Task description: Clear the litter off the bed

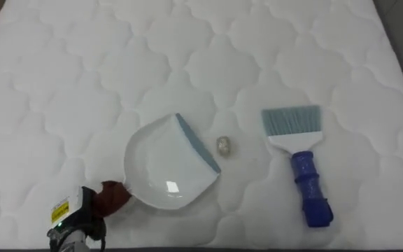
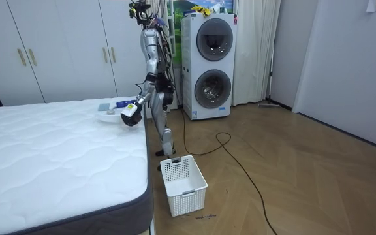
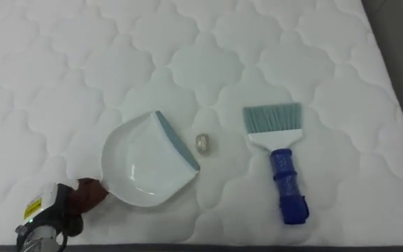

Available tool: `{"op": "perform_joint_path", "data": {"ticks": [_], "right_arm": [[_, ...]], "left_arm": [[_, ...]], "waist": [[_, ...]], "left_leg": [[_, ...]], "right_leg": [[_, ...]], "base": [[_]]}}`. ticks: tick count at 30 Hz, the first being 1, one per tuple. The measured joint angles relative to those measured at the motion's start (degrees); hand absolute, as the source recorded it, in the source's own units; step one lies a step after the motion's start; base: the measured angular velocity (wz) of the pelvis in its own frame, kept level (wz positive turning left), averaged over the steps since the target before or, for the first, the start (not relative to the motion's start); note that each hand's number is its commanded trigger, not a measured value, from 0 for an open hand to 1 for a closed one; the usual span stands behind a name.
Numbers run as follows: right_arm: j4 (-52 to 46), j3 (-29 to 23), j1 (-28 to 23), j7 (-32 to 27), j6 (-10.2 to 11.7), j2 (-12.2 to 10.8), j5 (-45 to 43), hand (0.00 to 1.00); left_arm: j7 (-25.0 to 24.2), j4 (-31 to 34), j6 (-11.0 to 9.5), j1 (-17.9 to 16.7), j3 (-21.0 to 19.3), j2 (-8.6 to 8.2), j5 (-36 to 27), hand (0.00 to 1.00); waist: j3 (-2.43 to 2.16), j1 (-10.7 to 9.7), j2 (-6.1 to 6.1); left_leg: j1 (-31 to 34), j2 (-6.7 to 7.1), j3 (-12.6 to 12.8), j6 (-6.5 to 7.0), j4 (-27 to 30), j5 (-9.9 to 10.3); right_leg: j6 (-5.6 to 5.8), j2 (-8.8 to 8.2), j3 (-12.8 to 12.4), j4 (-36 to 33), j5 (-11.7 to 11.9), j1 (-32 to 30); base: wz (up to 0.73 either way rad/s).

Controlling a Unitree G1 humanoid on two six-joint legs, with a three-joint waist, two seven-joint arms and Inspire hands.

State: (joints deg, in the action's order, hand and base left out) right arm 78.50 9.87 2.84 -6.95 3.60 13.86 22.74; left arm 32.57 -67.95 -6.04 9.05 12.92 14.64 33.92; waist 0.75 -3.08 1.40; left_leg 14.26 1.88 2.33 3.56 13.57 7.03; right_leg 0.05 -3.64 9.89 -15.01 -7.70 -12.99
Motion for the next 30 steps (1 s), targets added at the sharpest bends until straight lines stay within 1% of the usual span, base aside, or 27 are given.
{"op": "perform_joint_path", "data": {"ticks": [4, 8, 13, 15, 17, 18, 20, 22, 24, 25, 26, 27, 28, 29, 30], "right_arm": [[-0.3, -3.1, 0.3, -0.4, 0.0, 0.0, 2.0, 0.00], [-0.5, -6.7, 1.3, -0.6, 0.0, 0.0, 2.4, 0.00], [-1.5, -9.4, 1.9, -3.7, 0.1, 0.0, 2.4, 0.00], [-3.0, -12.0, 2.2, -5.5, 0.1, 0.0, 2.3, 0.00], [-4.8, -13.7, 2.3, -7.5, 0.7, 0.2, 3.2, 0.00], [-5.7, -13.9, 2.4, -8.2, 0.8, 0.3, 3.5, 0.00], [-8.0, -14.1, 3.0, -11.1, 0.2, 0.3, 4.0, 0.00], [-10.2, -13.8, 2.6, -13.5, 0.1, 0.2, 3.9, 0.00], [-12.6, -13.5, 2.6, -16.1, 0.0, 0.2, 3.9, 0.00], [-15.1, -13.3, 2.6, -18.2, 0.2, 0.2, 3.4, 0.00], [-17.6, -13.3, 2.7, -20.2, 1.0, 0.3, 2.8, 0.00], [-18.9, -13.3, 2.8, -21.2, 1.5, 0.4, 2.4, 0.00], [-22.2, -13.3, 2.9, -23.1, 2.1, 0.4, 1.1, 0.00], [-24.7, -12.9, 3.3, -24.8, 3.0, 0.4, -1.1, 0.00], [-26.0, -12.1, 3.6, -26.2, 4.1, 0.5, -3.7, 0.00]], "left_arm": [[0.7, 0.6, 0.1, -0.8, 0.0, 0.01, 2.1, 1.00], [0.7, 0.6, 0.7, -1.4, 0.1, 0.02, 2.2, 1.00], [0.7, 0.5, 0.7, -1.8, 0.3, 0.11, 2.2, 1.00], [0.7, 0.5, 0.6, -1.8, 0.3, 0.43, 2.1, 1.00], [0.7, 0.6, 0.5, -1.8, 0.3, 0.77, 2.1, 1.00], [0.7, 0.6, 0.5, -1.8, 0.3, 0.88, 2.2, 1.00], [0.8, 0.6, 0.4, -1.7, 0.3, 1.31, 1.5, 1.00], [0.9, 0.6, 0.3, -1.9, 0.3, 1.38, 1.1, 1.00], [0.9, 0.6, 0.3, -2.0, 0.4, 1.48, -0.6, 1.00], [0.9, 0.4, 0.3, -2.0, 0.4, 1.50, -1.8, 1.00], [0.9, 0.0, 0.3, -2.1, 0.7, 1.50, -2.9, 1.00], [0.9, -0.1, 0.3, -2.1, 0.8, 1.50, -3.3, 1.00], [0.9, -0.5, 0.2, -2.3, 0.9, 1.49, -4.4, 1.00], [0.8, -0.8, 0.2, -2.7, 1.1, 1.48, -5.3, 1.00], [0.7, -0.7, 0.3, -2.9, 1.2, 1.49, -5.8, 1.00]], "waist": [[0.07, -0.2, -0.11], [0.11, -1.2, -0.05], [0.19, -1.7, -0.18], [0.23, -1.8, -0.22], [0.23, -1.8, -0.22], [0.23, -1.7, -0.22], [0.28, -1.3, -0.38], [0.29, -1.2, -0.35], [0.35, -1.3, -0.45], [0.42, -1.2, -0.57], [0.40, -1.3, -0.63], [0.41, -1.2, -0.70], [0.45, -1.1, -0.80], [0.48, -1.2, -0.88], [0.39, -1.1, -1.05]], "left_leg": [[0.0, 0.05, 0.2, 0.00, 0.4, 0.0], [-0.1, 0.04, 0.3, -0.02, 0.3, 0.0], [-0.4, 0.03, 0.6, -0.01, -0.1, 0.0], [-0.3, 0.02, 0.7, 0.00, -0.3, 0.0], [0.0, 0.00, 0.8, 0.00, -0.4, 0.0], [0.2, -0.01, 0.8, 0.00, -0.4, 0.0], [1.0, -0.12, 2.1, 0.00, -0.4, 0.0], [1.8, -0.03, 2.7, 0.04, -0.2, 0.0], [2.3, 0.01, 3.5, 0.10, -0.1, 0.1], [2.3, -0.02, 4.1, 0.10, 0.0, 0.1], [2.1, -0.09, 4.4, 0.11, 0.0, 0.1], [2.0, -0.13, 4.6, 0.11, 0.0, 0.1], [2.0, -0.20, 4.9, 0.11, 0.0, 0.1], [2.0, -0.23, 5.0, 0.11, 0.1, 0.1], [2.1, -0.24, 5.0, 0.11, 0.2, 0.1]], "right_leg": [[-0.03, -0.11, -0.1, -0.7, -0.5, -0.1], [-0.04, -0.12, -0.1, -0.7, -0.6, -0.2], [-0.03, -0.14, -0.3, -0.7, -0.6, -0.2], [0.01, -0.12, -0.5, -0.7, -0.6, -0.4], [0.01, -0.12, -0.5, -0.7, -0.6, -0.8], [0.00, -0.13, -0.5, -0.8, -0.6, -1.1], [-0.09, -0.24, -1.4, -2.1, -0.8, -2.9], [-0.05, -0.39, -2.0, -3.2, -1.0, -4.3], [-0.08, -0.63, -2.1, -4.4, -1.2, -5.6], [-0.11, -0.74, -2.1, -4.9, -1.3, -6.0], [-0.15, -0.73, -2.2, -4.9, -1.3, -6.0], [-0.16, -0.70, -2.3, -4.9, -1.3, -6.0], [-0.18, -0.65, -2.5, -4.9, -1.3, -6.0], [-0.21, -0.63, -2.5, -4.9, -1.3, -6.1], [-0.24, -0.60, -2.4, -4.9, -1.3, -6.1]], "base": [[0.00], [-0.01], [-0.02], [-0.04], [-0.02], [-0.05], [-0.21], [-0.21], [-0.19], [-0.20], [-0.19], [-0.14], [-0.11], [-0.07], [0.00]]}}
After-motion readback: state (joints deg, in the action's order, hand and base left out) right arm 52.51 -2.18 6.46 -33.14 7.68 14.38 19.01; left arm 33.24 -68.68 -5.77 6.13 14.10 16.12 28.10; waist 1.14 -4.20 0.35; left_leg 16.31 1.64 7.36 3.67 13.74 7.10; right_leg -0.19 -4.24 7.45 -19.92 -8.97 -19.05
